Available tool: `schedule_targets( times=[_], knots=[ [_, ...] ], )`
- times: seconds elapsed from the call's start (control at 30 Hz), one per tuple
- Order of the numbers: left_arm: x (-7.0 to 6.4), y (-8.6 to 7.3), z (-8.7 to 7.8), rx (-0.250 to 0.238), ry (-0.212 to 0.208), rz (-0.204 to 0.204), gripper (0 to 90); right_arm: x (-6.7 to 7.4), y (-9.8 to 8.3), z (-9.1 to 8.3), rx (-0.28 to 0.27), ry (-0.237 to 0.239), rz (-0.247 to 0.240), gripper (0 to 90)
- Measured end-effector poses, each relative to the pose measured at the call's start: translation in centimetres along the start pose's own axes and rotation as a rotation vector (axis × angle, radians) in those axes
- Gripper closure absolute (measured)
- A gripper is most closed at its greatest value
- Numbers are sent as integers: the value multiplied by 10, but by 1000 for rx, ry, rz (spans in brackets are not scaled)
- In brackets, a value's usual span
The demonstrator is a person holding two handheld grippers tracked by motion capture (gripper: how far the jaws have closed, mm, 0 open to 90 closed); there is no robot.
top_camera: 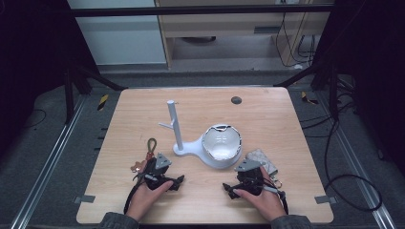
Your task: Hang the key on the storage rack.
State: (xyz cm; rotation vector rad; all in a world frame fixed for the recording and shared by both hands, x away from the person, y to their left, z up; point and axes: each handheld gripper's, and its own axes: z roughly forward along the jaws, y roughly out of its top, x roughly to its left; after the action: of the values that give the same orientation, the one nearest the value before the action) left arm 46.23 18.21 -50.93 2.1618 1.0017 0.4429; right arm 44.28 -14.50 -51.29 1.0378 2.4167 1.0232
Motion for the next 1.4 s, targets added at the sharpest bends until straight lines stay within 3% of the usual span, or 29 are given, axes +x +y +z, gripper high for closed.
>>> schedule_targets(
  times=[0.2, 0.33, 0.5, 0.57, 0.67, 0.73, 0.87, 1.03, 1.17, 1.4],
  knots=[
    [0, -1, -3, -2, -11, 14, 47, 0, 0, 0, 0, -2, 2, 6],
    [4, 1, -14, -35, -15, 2, 73, 1, 0, 0, 0, -3, 4, 6],
    [20, 6, -31, 2, 45, -18, 100, 1, -1, -1, 1, -6, 1, 6],
    [35, 10, -41, 48, 88, -51, 107, 1, -1, -1, 0, -5, 2, 6],
    [47, 12, -46, 75, 91, -77, 109, 1, -2, -1, -2, -3, 3, 6],
    [62, 17, -50, 123, 118, -93, 110, 1, -2, -2, 0, -4, 1, 6],
    [75, 24, -52, 162, 145, -101, 108, 1, -2, -2, 1, -4, 1, 6],
    [91, 36, -46, 227, 157, -114, 115, 1, -2, -2, 0, -2, -2, 6],
    [104, 51, -41, 253, 158, -130, 217, 1, -2, -2, 0, -2, -2, 6],
    [106, 54, -31, 294, 138, -150, 367, 1, -2, -2, 0, 0, -1, 6]
  ],
)
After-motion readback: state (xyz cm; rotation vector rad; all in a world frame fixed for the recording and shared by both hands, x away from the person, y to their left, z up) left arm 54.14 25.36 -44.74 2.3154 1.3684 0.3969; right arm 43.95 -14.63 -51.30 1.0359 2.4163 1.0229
